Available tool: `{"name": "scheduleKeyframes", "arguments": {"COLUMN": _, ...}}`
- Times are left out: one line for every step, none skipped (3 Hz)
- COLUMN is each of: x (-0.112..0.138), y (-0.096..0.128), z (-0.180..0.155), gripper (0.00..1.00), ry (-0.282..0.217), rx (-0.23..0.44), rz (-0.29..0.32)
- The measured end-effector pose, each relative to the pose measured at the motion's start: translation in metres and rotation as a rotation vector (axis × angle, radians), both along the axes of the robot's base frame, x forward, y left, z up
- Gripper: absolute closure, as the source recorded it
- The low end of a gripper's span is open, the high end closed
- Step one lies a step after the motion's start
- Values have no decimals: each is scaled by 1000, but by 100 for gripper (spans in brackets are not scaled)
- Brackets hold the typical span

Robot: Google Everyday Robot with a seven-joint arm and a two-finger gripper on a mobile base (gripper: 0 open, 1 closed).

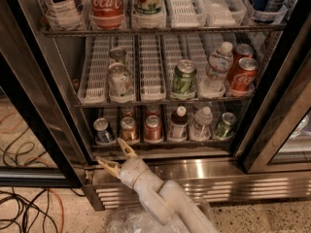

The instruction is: Pick pepsi can from bottom shelf of fridge

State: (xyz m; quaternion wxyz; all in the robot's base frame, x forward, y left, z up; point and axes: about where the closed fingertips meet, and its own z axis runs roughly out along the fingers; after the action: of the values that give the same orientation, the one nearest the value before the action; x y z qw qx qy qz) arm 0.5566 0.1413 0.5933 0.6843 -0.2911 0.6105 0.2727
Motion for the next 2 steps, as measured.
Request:
{"name": "scheduleKeyframes", "arguments": {"x": 5, "y": 0, "z": 0, "gripper": 32, "ry": 3, "rx": 26, "rz": -21}}
{"name": "scheduleKeyframes", "arguments": {"x": 9, "y": -6, "z": 8, "gripper": 31, "ry": -8, "rx": 63, "rz": -58}}
